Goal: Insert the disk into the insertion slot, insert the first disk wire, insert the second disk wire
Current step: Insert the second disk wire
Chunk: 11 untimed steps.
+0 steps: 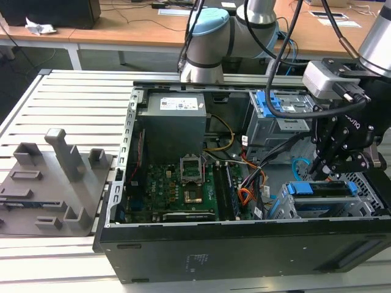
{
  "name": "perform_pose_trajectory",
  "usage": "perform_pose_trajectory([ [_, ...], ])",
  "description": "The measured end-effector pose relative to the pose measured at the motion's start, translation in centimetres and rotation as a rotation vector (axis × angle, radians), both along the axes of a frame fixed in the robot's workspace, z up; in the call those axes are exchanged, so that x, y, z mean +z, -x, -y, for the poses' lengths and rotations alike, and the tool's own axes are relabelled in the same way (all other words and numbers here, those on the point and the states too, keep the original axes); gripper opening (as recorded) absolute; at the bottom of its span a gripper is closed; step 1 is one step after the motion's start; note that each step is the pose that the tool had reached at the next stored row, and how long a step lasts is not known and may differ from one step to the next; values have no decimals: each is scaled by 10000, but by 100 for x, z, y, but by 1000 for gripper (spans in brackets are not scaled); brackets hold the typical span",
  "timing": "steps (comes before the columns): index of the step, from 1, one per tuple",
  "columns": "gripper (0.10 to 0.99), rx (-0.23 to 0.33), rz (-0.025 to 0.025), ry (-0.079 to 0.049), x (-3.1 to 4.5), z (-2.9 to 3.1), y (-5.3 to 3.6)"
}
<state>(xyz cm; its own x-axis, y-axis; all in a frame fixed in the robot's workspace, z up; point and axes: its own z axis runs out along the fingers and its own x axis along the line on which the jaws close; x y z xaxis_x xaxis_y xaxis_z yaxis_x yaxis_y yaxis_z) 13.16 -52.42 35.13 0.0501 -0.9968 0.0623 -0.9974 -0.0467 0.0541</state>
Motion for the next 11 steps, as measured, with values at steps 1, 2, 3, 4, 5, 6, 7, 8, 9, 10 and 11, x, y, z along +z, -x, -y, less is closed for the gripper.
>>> perform_pose_trajectory([
  [1,165,-90,0,45,1,1,-4],
  [2,165,-197,0,97,1,1,-12],
  [3,165,-303,-2,139,2,1,-24],
  [4,165,-348,-2,143,-1,1,-35],
  [5,165,-378,-5,143,-6,0,-48],
  [6,165,-398,-11,142,-12,0,-60],
  [7,165,-416,-17,143,-19,1,-72],
  [8,165,-455,-28,145,-34,1,-98],
  [9,165,-485,-33,143,-44,1,-116],
  [10,165,-529,-38,140,-58,0,-131],
  [11,165,-558,-41,137,-66,0,-137],
])
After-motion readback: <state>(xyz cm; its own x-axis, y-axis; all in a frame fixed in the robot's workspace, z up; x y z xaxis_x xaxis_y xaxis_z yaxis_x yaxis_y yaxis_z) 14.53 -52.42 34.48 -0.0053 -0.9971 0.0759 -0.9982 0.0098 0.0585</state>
